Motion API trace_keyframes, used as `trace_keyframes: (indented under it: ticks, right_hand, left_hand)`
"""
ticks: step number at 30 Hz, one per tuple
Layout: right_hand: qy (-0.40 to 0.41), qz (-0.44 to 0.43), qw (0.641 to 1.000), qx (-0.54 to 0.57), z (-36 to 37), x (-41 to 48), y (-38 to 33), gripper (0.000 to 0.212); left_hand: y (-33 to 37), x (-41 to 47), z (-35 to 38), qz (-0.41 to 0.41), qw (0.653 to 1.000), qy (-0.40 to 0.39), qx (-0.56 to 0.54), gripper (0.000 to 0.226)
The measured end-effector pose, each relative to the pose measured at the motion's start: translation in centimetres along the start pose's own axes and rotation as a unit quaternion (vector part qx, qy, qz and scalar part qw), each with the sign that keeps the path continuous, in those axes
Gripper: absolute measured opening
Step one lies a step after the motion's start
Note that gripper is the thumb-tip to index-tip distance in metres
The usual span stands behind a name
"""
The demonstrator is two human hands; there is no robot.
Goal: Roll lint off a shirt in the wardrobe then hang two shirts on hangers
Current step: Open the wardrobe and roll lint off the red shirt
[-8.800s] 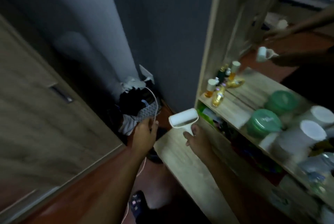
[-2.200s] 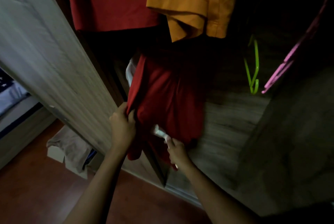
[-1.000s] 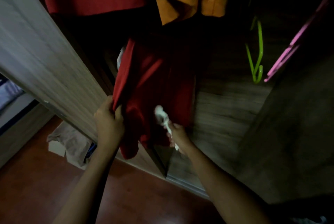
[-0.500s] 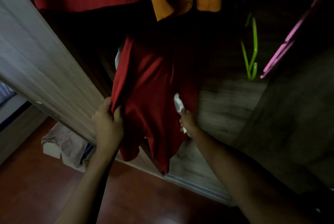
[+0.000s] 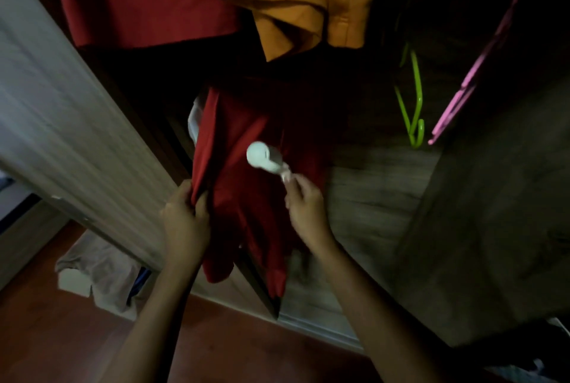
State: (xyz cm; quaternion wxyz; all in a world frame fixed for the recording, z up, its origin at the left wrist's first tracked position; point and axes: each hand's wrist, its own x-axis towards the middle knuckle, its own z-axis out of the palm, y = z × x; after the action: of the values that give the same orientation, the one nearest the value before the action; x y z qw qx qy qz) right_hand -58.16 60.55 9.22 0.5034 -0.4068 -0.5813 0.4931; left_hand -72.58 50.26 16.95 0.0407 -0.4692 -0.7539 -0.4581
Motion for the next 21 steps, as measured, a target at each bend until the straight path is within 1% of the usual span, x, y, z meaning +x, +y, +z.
trace_keyframes:
  ticks: [3, 5, 6, 8, 10, 12, 14, 15, 17, 19, 21]
  right_hand:
    - [0.012, -0.084, 0.996, 0.017, -0.8, 1.9, -6.8, 0.030]
    - [0.007, -0.118, 0.993, 0.010, -0.8, 2.4, -8.4, 0.030]
    - [-0.001, -0.120, 0.993, -0.005, -0.5, 2.3, -8.0, 0.028]
    - [-0.033, -0.106, 0.993, -0.043, 0.6, 1.6, -4.8, 0.022]
    - [-0.086, -0.056, 0.991, -0.081, 1.5, -0.1, 0.5, 0.019]
    - [-0.147, 0.012, 0.982, -0.117, 1.8, -2.5, 5.6, 0.025]
    - [-0.179, 0.050, 0.969, -0.161, 1.7, -4.7, 8.8, 0.029]
    - [-0.178, 0.053, 0.968, -0.170, 1.6, -5.2, 9.3, 0.030]
    - [-0.155, 0.043, 0.975, -0.154, 1.5, -4.7, 8.1, 0.030]
    - [-0.115, 0.007, 0.986, -0.119, 1.4, -2.9, 4.5, 0.027]
    - [-0.066, -0.048, 0.993, -0.086, 0.9, -0.9, -0.2, 0.025]
  left_hand:
    - [-0.1, 0.0, 0.2, 0.007, 1.000, -0.007, 0.001, 0.012]
    - [0.0, -0.1, 0.3, 0.008, 1.000, -0.011, -0.007, 0.011]
    - [-0.1, -0.1, 0.2, 0.008, 1.000, -0.011, -0.010, 0.010]
    - [-0.1, -0.2, 0.2, 0.012, 1.000, -0.007, -0.016, 0.011]
    - [-0.1, -0.1, 0.3, 0.012, 1.000, -0.001, -0.021, 0.012]
    - [-0.1, 0.1, 0.5, 0.005, 1.000, 0.002, -0.022, 0.013]
    - [-0.1, 0.0, 0.6, 0.000, 1.000, -0.004, -0.025, 0.013]
    - [-0.1, -0.1, 0.6, 0.000, 1.000, -0.008, -0.027, 0.013]
    - [0.0, -0.2, 0.4, 0.003, 1.000, -0.010, -0.030, 0.012]
    - [0.0, -0.3, 0.3, 0.009, 0.999, -0.009, -0.036, 0.014]
    - [0.0, -0.4, 0.2, 0.014, 0.999, -0.007, -0.032, 0.015]
